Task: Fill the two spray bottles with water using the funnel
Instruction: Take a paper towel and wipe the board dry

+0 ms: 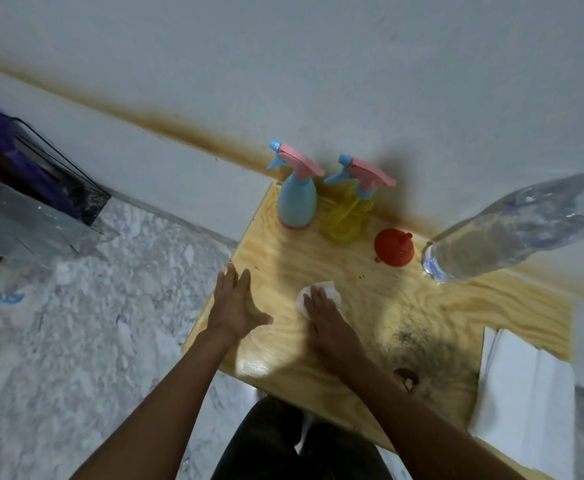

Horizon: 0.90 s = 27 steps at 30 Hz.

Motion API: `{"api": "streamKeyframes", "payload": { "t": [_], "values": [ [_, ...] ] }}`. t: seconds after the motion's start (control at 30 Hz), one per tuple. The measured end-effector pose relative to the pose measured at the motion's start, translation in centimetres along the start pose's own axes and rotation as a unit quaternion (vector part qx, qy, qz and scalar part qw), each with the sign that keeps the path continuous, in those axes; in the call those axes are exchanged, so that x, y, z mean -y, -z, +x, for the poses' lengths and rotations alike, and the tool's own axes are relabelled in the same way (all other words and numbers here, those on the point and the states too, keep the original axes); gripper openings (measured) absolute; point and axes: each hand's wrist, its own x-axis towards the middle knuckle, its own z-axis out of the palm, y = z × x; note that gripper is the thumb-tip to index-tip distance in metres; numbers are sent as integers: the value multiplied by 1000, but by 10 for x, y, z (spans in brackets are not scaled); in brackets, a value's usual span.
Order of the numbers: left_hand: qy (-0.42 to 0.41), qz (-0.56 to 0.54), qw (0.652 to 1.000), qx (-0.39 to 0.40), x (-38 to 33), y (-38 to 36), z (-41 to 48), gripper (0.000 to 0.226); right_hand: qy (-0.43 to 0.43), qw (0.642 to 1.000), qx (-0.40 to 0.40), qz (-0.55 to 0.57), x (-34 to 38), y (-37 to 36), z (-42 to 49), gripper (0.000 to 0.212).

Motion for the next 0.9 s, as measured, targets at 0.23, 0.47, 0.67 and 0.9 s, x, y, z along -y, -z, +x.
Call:
{"api": "streamKeyframes", "payload": {
  "t": [0.23, 0.47, 0.67, 0.9],
  "values": [
    [10, -14, 1000, 3, 0, 2, -2, 122, 57, 995, 26, -73, -1, -7, 14, 67],
    [10, -18, 1000, 13, -1, 3, -4, 121, 129, 986, 50, -88, -4, -11, 44, 54],
    [13, -30, 999, 12, -2, 4, -5, 120, 129, 978, 67, -150, 16, 1, 83, 56],
    [12, -45, 999, 18, -3, 6, -8, 118, 39, 995, 27, -86, 23, 2, 104, 47]
  ]
}}
